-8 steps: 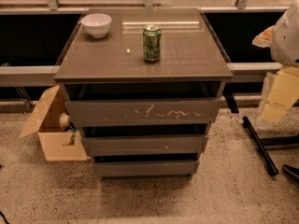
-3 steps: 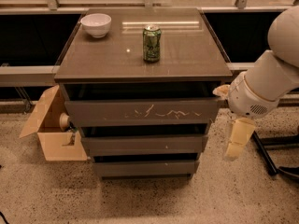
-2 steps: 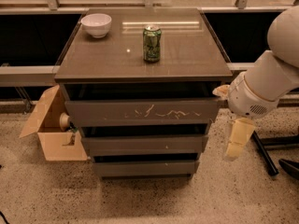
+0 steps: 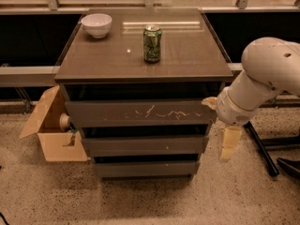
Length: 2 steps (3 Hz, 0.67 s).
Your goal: Open top drawer
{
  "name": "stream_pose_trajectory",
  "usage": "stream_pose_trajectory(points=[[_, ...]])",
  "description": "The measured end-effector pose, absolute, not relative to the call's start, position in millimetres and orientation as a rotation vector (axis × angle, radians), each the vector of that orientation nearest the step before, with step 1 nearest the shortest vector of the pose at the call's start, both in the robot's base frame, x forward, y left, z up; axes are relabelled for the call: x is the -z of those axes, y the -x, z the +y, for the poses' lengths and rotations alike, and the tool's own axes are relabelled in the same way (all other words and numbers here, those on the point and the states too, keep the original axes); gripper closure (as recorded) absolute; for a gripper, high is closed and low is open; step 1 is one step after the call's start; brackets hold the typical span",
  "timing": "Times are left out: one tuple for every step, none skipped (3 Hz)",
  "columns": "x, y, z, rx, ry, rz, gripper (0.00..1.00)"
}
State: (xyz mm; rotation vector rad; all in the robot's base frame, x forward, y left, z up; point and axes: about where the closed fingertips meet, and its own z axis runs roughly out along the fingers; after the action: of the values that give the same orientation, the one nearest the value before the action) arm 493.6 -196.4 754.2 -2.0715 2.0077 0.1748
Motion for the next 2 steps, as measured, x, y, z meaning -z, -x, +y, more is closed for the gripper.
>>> stream_pose_trajectory(points=[[-718.7,-519.2,-196.2,-0.200,2.110,1.919,0.00],[-718.4,-519.9,-196.5,-0.193,2.113,1.918,0.00]])
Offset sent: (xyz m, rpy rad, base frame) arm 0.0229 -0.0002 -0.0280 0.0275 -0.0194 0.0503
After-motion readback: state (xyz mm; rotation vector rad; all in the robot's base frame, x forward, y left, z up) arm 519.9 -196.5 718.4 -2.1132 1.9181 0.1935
